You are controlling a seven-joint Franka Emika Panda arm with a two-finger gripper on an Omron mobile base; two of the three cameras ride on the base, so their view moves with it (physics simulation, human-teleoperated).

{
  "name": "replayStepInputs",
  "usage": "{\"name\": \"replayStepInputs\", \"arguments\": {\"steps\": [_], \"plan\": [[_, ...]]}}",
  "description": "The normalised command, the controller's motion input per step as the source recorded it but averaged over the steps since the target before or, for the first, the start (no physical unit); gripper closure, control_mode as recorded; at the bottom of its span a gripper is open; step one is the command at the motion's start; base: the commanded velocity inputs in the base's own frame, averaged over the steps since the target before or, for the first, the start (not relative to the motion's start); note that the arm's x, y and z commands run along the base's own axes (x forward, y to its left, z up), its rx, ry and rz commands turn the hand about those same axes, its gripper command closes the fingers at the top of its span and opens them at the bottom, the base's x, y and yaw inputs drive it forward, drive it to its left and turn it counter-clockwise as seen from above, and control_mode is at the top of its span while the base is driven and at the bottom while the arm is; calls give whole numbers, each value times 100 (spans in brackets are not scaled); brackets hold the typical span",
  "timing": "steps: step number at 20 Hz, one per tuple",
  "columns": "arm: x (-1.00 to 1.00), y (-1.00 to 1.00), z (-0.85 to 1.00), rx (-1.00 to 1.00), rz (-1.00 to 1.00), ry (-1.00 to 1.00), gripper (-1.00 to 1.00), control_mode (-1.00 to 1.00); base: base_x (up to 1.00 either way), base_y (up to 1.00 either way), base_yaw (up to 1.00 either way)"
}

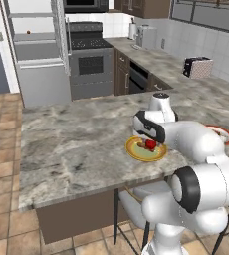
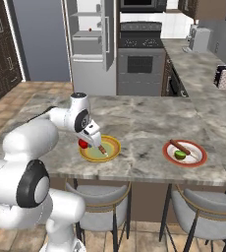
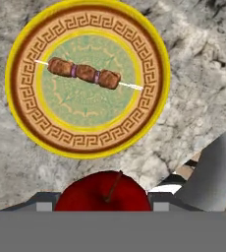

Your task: Pick up the apple and kiwi from the fridge and place one fruit on each plate on the dining counter.

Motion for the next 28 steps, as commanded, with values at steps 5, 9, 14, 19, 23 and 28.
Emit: {"name": "replayStepInputs", "arguments": {"steps": [5,9,14,19,23,28], "plan": [[42,0,-59,0,0,1,100,-100,0,0,0],[41,0,-50,0,0,0,100,-100,0,0,0],[55,0,-47,0,0,3,100,-100,0,0,0],[64,0,-46,0,0,1,100,-100,0,0,0],[21,0,-42,0,0,3,100,-100,0,0,0],[0,0,-18,0,0,5,100,-100,0,0,0]]}}
